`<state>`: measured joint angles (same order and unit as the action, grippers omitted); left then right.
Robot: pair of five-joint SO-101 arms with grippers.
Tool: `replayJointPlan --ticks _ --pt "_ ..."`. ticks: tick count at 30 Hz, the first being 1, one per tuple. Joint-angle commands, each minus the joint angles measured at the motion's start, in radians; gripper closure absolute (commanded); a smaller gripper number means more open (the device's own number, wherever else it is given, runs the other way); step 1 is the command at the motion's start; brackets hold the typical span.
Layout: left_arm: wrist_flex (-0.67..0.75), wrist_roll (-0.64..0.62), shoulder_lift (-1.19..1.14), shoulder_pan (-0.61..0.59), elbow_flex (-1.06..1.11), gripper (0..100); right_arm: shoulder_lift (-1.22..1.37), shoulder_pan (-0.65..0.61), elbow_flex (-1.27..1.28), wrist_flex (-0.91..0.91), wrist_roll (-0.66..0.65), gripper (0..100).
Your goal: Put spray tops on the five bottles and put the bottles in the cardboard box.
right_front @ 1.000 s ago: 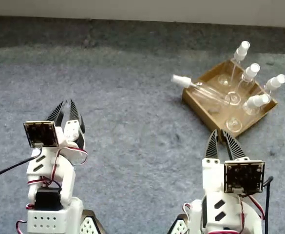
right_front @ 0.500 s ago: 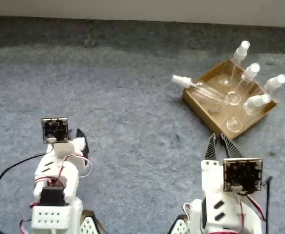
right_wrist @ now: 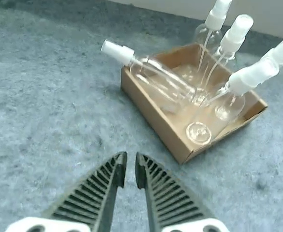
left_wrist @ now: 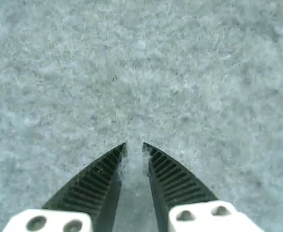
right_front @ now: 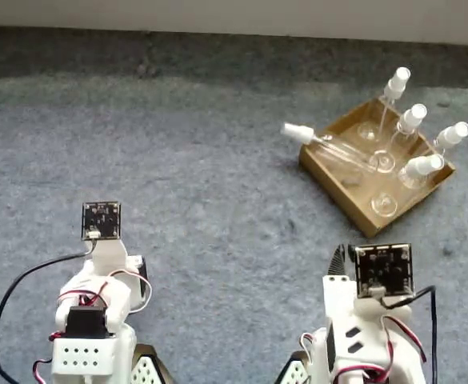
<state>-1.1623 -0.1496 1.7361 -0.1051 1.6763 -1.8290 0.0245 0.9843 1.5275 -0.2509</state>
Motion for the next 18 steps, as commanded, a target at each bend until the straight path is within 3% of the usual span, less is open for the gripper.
replayJointPlan --ticks 1,7,18 --pt "-0.064 0.018 0.005 0.007 0.021 99 -0.01 -0.007 0.128 0.005 -0.003 99.4" --pt "-0.072 0.259 0.005 0.007 0.021 99 -0.012 -0.005 0.163 0.004 -0.003 99.4" --pt "-0.106 0.155 0.005 0.001 0.016 99 -0.01 -0.007 0.295 -0.085 -0.005 99.1"
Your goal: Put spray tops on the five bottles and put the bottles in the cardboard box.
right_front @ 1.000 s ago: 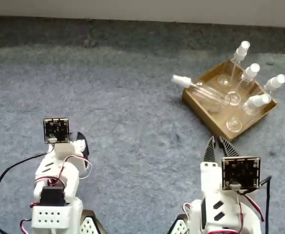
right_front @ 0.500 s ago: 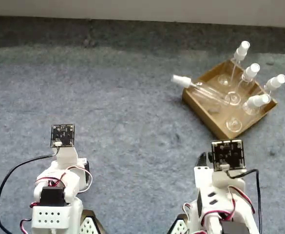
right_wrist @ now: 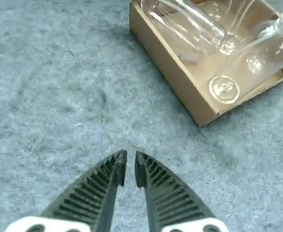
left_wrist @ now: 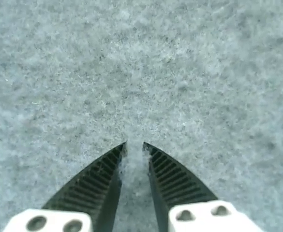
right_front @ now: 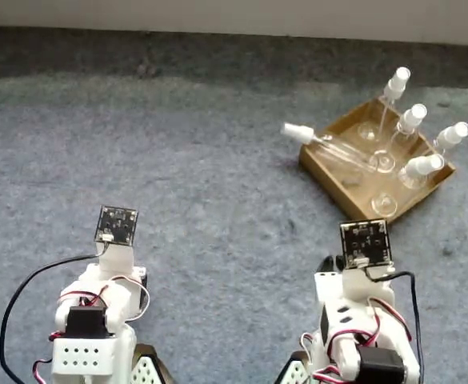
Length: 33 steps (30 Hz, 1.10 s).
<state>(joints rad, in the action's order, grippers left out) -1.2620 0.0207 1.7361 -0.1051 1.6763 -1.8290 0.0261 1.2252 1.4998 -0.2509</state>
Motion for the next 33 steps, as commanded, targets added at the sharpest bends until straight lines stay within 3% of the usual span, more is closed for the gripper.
replayJointPlan --ticks 1,12,23,29,33 --pt "-0.006 -0.015 0.005 0.001 0.016 99 -0.01 -0.008 0.094 -0.084 -0.005 99.1" --pt "-0.006 -0.015 0.005 0.001 0.016 99 -0.01 -0.008 0.503 -0.317 -0.003 99.3" --pt "-0.006 -0.015 0.005 0.001 0.016 99 -0.008 -0.01 0.584 -0.377 0.003 99.3" --pt "-0.006 -0.015 0.005 0.001 0.016 99 -0.008 -0.01 0.584 -0.3 0.327 99.3" --pt "-0.006 -0.015 0.005 0.001 0.016 99 -0.008 -0.008 0.584 -0.26 0.42 99.3"
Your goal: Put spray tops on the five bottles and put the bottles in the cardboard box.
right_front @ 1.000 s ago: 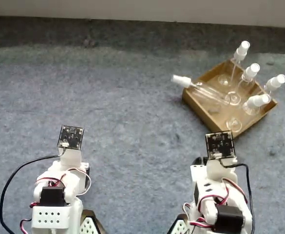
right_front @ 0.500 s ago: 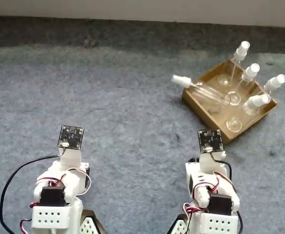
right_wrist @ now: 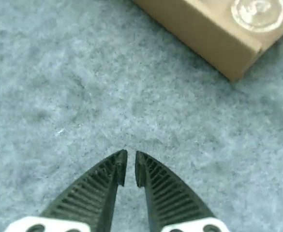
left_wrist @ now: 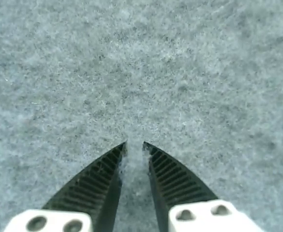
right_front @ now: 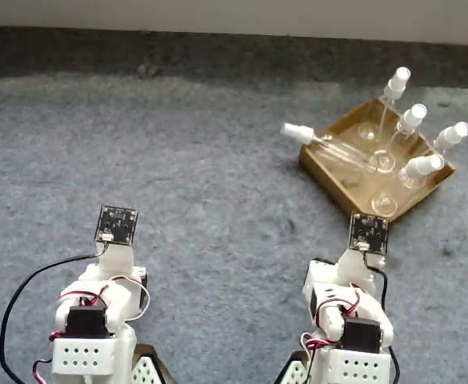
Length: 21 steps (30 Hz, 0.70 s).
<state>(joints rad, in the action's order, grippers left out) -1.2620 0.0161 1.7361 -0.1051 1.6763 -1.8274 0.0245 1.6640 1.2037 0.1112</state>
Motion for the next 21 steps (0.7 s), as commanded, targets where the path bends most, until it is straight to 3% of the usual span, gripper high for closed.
replayJointPlan --ticks 1,14,18,21 --pt "-0.006 -0.011 0.005 0.001 0.016 99 -0.01 -0.007 0.145 0.047 0.054 99.3" --pt "-0.006 -0.015 0.005 0.001 0.016 99 -0.01 -0.041 0.145 0.047 0.04 99.3" --pt "-0.006 -0.015 0.005 0.001 0.016 99 -0.01 -0.139 0.145 0.05 -0.112 99.3" --pt "-0.006 -0.015 0.005 0.001 0.016 99 -0.01 -0.156 0.145 0.048 -0.127 99.3"
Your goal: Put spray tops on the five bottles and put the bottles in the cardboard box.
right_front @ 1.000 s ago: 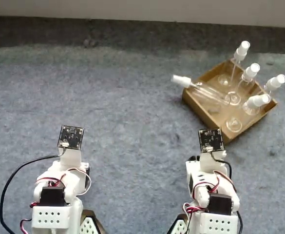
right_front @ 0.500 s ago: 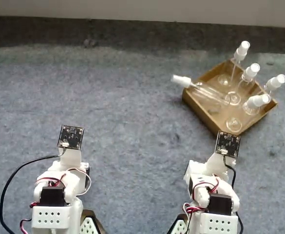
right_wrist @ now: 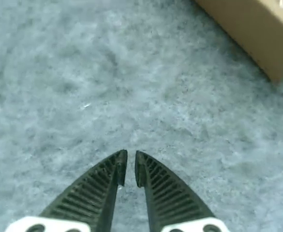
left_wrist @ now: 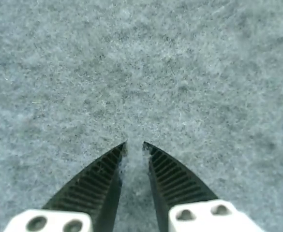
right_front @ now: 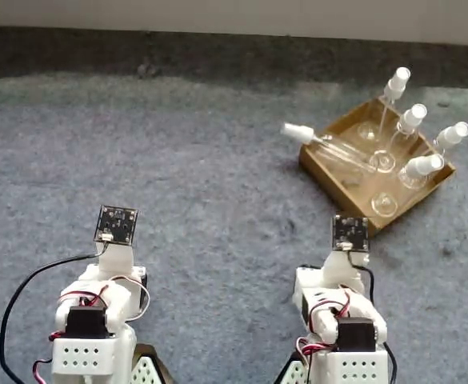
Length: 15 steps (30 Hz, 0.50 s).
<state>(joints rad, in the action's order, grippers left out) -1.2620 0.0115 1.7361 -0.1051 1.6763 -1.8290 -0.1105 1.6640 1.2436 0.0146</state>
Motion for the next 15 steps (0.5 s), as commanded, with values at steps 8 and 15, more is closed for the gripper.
replayJointPlan --ticks 8,15 --pt "-0.009 -0.011 0.005 0.001 0.015 99 -0.008 0.008 0.143 0.004 -0.037 99.3" --pt "-0.009 -0.011 0.005 0.001 0.015 99 -0.008 0.01 0.143 0.005 -0.037 99.3"
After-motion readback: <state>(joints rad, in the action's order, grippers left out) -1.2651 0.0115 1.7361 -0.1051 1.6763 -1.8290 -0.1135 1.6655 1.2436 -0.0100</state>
